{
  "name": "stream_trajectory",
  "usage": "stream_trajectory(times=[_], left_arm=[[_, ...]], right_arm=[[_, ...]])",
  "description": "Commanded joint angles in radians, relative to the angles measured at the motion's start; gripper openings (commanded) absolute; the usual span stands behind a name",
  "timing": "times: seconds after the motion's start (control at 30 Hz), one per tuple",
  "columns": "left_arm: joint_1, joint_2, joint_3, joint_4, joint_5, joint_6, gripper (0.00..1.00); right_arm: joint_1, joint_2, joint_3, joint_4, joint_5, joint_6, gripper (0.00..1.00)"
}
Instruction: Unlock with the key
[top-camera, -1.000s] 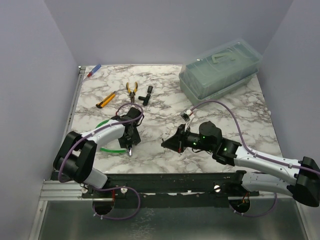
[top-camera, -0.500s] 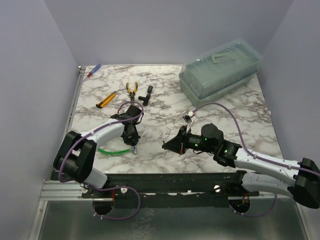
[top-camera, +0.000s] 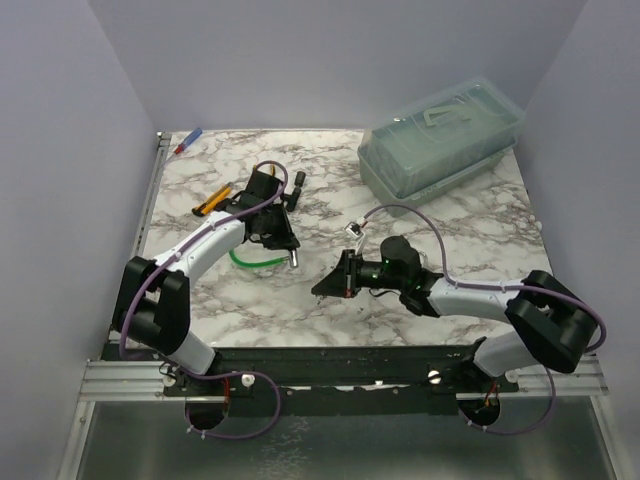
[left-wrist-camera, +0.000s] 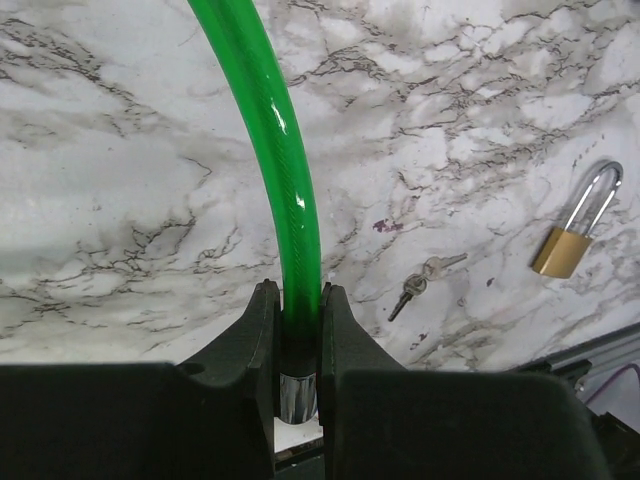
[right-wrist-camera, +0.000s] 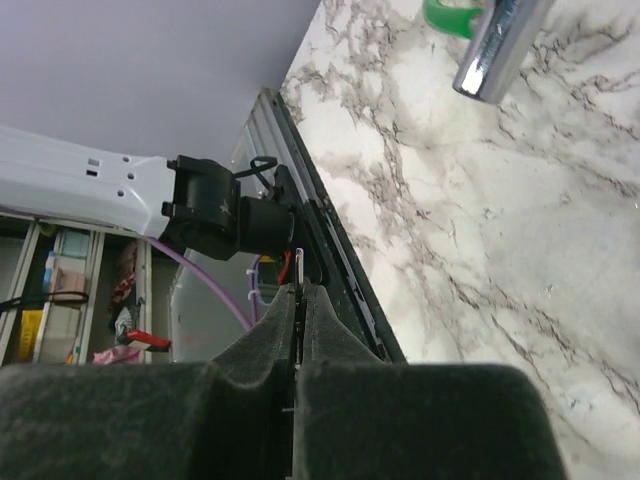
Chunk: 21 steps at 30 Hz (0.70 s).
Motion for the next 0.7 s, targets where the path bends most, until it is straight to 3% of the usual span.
stream_trajectory(times=[0.0,0.23,0.67], left_arm=[[0.035,0.021,0.039,0.050,0.153,0.011,0.00],[0.062,-0.003,0.007,0.121,0.233,-0.103,0.00],[0.064,-0.078,-0.034,0.149,0.280,-0.182,0.00]], right_arm=[[0.001,0.074,0.063,0.092,-0.055,0.004,0.00],[0.001,0.194,0.086,0.192,-0.030,0.045,0.00],[0.001,0.220,0.091,0.218,0.056,0.065,0.00]])
